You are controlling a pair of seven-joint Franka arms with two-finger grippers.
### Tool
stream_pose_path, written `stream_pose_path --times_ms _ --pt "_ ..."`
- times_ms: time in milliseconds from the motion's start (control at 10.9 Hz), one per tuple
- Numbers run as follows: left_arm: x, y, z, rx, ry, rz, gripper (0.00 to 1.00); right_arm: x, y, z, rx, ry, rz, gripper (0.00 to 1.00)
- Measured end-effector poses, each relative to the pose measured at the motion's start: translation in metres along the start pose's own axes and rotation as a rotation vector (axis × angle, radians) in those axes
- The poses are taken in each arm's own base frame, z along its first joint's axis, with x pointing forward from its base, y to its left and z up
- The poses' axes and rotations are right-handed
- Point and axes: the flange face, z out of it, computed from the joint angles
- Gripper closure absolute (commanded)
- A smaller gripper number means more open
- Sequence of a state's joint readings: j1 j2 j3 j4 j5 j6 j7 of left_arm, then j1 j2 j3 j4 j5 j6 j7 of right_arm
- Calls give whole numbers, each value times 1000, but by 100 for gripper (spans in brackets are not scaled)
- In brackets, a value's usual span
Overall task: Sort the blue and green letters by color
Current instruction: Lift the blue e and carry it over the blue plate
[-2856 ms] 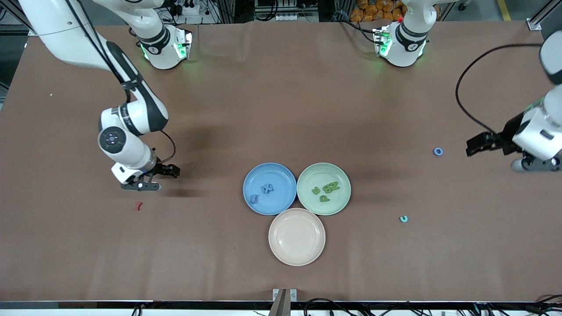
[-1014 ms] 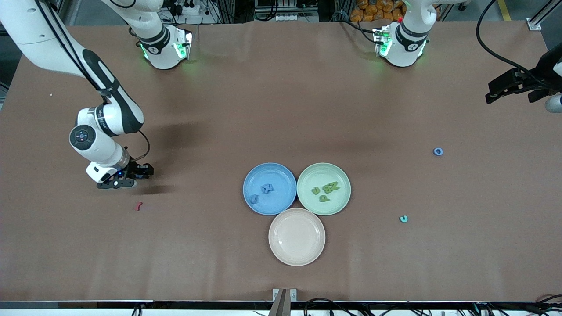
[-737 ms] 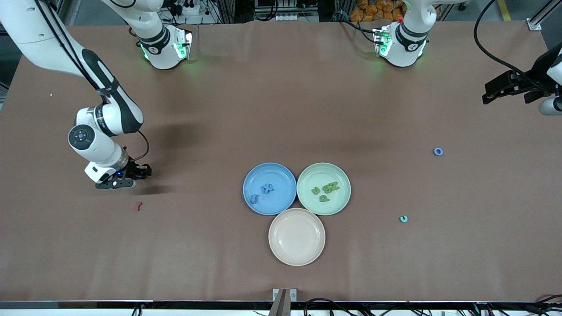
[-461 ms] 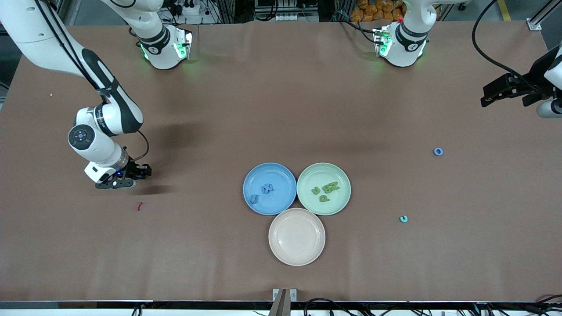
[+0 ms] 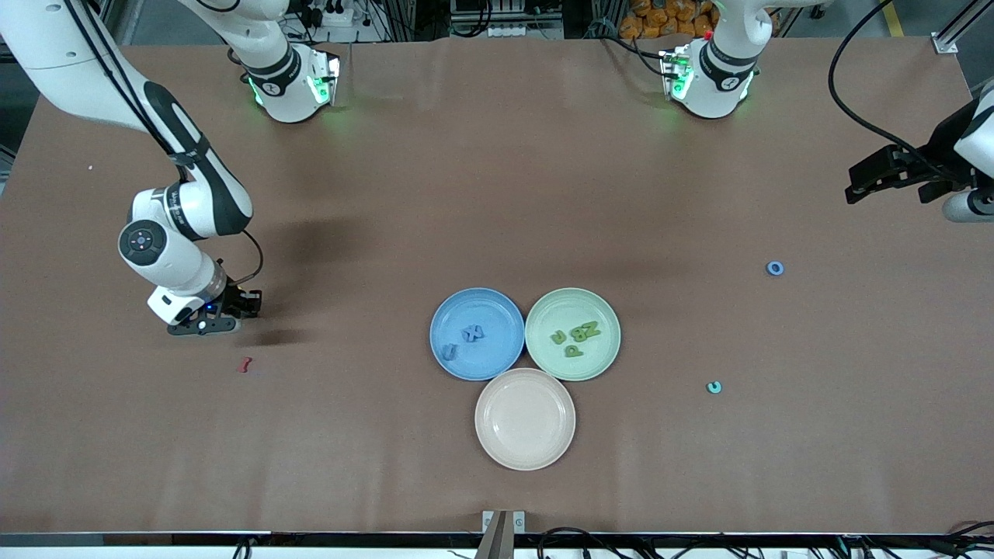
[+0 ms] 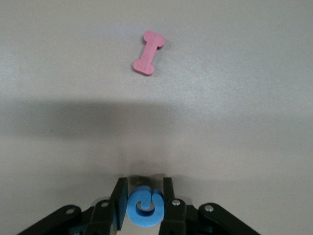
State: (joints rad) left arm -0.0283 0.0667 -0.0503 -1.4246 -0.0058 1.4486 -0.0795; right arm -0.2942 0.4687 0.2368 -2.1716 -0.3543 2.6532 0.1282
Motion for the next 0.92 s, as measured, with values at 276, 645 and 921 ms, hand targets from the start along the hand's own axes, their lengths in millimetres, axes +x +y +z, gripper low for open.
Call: stream_pose_path --times_ms 276,645,921 --pt "4 1 4 -1 6 2 0 8 -17 -7 9 9 27 91" --pt "7 1 5 -1 10 2 0 40 -114 -42 13 16 166 91" --pt "8 2 6 -2 13 3 0 61 -172 -53 136 2 329 91"
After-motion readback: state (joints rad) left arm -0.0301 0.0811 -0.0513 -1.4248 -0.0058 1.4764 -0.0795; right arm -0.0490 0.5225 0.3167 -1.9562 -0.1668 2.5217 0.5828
